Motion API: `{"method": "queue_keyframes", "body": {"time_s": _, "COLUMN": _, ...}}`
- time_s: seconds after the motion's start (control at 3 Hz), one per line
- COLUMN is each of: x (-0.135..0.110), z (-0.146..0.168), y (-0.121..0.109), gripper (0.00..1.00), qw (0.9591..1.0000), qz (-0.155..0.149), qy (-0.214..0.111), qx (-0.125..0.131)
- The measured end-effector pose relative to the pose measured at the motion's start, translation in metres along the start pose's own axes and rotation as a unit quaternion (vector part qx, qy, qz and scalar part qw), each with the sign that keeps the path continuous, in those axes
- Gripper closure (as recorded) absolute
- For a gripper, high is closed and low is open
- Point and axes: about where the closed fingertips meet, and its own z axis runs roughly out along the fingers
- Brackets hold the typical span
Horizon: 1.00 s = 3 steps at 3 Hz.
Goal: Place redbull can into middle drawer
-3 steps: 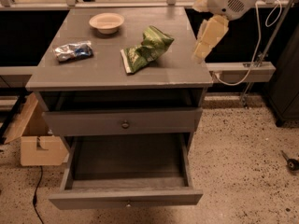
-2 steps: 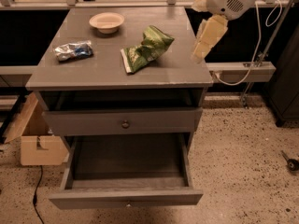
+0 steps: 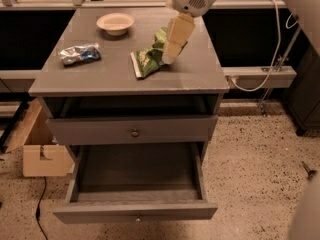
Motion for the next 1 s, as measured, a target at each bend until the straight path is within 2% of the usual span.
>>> {"method": "queue_keyframes", "body": {"time_s": 0.33, "x": -0.057, "z": 0.047, "y": -0.005, "gripper": 0.0, "qw": 0.9993, "qz": -0.025, "qy": -0.009, "qx": -0.028}}
{"method": "queue_keyframes", "body": {"time_s": 1.0, "x": -0.118, "z": 0.103, "y": -0.027, "gripper": 0.0, "qw": 0.9945, "qz": -0.047, "qy": -0.061, "qx": -0.071}}
